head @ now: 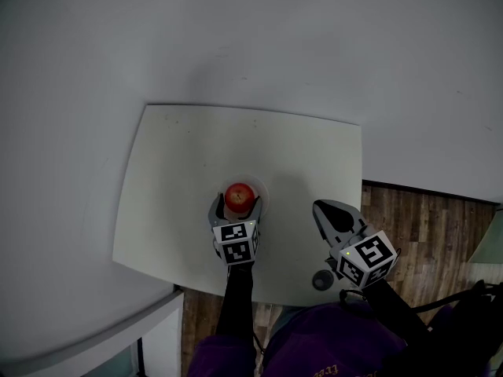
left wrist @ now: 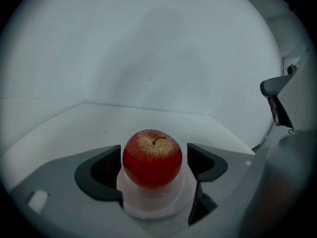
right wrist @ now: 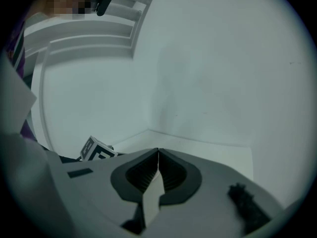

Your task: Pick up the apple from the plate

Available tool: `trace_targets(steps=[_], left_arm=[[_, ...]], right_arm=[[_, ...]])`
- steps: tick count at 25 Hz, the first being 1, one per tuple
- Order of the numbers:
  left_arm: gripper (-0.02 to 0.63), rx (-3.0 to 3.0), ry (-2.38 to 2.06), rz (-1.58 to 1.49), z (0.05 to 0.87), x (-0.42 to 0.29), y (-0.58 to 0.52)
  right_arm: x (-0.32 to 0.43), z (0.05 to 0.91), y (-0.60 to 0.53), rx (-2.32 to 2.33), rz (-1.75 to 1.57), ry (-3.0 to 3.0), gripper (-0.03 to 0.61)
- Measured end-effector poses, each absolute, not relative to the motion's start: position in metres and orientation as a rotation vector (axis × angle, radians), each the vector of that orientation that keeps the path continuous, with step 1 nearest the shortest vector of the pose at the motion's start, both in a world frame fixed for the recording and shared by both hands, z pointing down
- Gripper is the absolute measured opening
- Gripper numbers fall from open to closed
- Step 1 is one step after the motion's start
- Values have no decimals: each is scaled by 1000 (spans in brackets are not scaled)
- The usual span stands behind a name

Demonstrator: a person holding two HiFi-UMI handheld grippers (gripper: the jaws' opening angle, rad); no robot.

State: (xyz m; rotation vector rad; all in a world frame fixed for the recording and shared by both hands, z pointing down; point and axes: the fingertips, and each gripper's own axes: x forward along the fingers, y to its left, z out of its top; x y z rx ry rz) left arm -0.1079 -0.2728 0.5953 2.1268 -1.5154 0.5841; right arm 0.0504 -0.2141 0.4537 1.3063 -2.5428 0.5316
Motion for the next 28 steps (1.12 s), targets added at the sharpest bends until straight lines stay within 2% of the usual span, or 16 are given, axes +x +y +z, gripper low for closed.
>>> trace_targets(steps=[13,28], left_arm=[[380,2107,-1507,547,598,-110,-273],[379,2105,-1528,520,591,-116,-265]], right_arm=[[55,454,-215,1323,531,-2533,11],[49,452,-211,1305,519,-2546,11]])
